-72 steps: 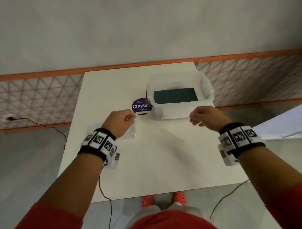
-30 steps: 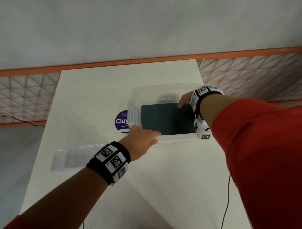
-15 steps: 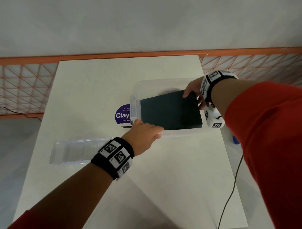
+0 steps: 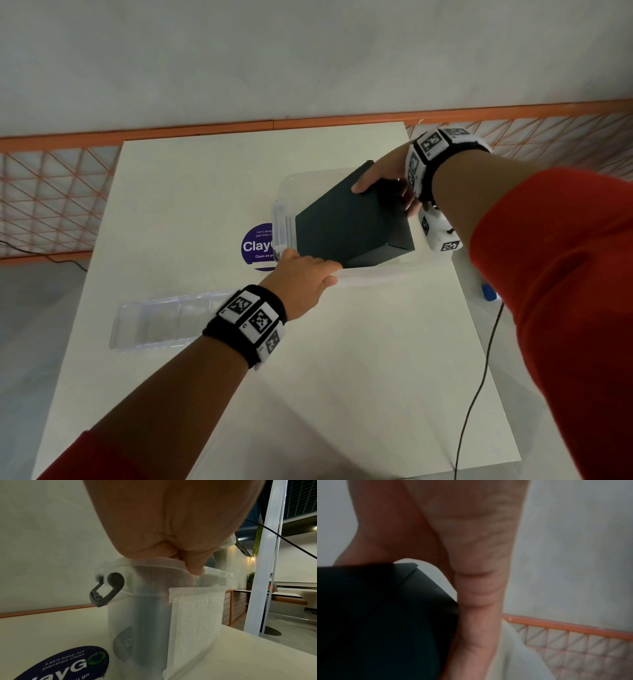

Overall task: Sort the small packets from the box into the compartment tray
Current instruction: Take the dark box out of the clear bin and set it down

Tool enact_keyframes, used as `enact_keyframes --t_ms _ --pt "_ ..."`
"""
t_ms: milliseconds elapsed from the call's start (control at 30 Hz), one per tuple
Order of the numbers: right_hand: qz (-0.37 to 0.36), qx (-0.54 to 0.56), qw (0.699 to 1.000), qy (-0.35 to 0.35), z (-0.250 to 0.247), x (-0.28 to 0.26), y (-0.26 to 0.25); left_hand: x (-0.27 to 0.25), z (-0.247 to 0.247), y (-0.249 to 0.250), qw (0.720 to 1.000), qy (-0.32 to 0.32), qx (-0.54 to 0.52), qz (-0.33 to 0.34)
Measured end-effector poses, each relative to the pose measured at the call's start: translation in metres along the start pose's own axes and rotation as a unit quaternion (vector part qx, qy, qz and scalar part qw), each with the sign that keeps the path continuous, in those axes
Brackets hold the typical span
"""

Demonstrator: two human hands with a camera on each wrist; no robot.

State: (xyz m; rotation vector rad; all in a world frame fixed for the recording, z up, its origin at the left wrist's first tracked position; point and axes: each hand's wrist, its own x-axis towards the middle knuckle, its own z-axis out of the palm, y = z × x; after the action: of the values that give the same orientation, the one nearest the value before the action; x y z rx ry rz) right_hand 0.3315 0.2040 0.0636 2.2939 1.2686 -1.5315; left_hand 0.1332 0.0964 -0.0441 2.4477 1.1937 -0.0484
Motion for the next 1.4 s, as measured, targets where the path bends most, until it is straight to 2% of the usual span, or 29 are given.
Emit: enact_keyframes --t_ms 100,200,300,367,433,500,567,600,700,800,900,967,1033,1100,1200,1400 --pt "-0.04 0.007 0.998 0.044 -0.009 -0.013 -0.003 -0.001 0.001 0.0 1.0 0.009 0.006 -0.001" --pt "-0.039 0.058 0.995 0.071 -0.026 -0.029 0.017 0.0 0.002 -0.002 1.0 0.012 0.001 0.008" --pt "-0.073 0.101 0.986 0.112 -0.044 -0.049 0.05 -0.004 -0.002 -0.007 0.996 0.026 -0.083 -0.008" --pt "-0.098 0.143 0.977 0.128 -0.051 -0.066 0.073 -0.011 -0.008 -0.008 0.983 0.109 -0.148 -0.009" --pt "-0.121 0.19 0.967 0.12 -0.053 -0.085 0.096 -0.022 -0.018 -0.007 0.961 0.232 -0.148 0.006" --pt "-0.155 0.239 0.953 0.103 -0.048 -0.104 0.114 -0.036 -0.029 -0.007 0.923 0.344 -0.172 -0.01" --pt "-0.202 0.277 0.935 0.092 -0.033 -0.119 0.129 -0.053 -0.037 -0.005 0.879 0.399 -0.257 -0.043" --pt "-0.223 0.285 0.928 0.088 -0.023 -0.125 0.134 -0.063 -0.039 -0.004 0.863 0.392 -0.312 -0.06" --pt "-0.231 0.282 0.93 0.056 0.014 -0.128 0.145 -0.097 -0.029 -0.001 0.841 0.29 -0.454 -0.056" --pt "-0.217 0.258 0.941 0.007 0.055 -0.116 0.158 -0.132 -0.004 -0.006 0.848 0.216 -0.481 -0.056" --pt "-0.184 0.257 0.948 -0.028 0.095 -0.094 0.174 -0.162 0.032 -0.011 0.851 0.143 -0.494 -0.104" --pt "-0.148 0.269 0.951 -0.035 0.119 -0.075 0.186 -0.172 0.057 -0.01 0.84 0.101 -0.513 -0.148" --pt "-0.104 0.291 0.951 -0.026 0.138 -0.053 0.198 -0.169 0.077 -0.006 0.832 0.068 -0.516 -0.192" --pt "-0.066 0.313 0.947 -0.005 0.15 -0.029 0.209 -0.153 0.092 -0.003 0.836 0.032 -0.499 -0.226" --pt "-0.024 0.321 0.946 0.028 0.156 0.006 0.221 -0.121 0.108 -0.001 0.837 -0.012 -0.487 -0.249" --pt "-0.001 0.27 0.962 0.037 0.138 0.052 0.231 -0.079 0.115 0.0 0.824 -0.008 -0.494 -0.277"
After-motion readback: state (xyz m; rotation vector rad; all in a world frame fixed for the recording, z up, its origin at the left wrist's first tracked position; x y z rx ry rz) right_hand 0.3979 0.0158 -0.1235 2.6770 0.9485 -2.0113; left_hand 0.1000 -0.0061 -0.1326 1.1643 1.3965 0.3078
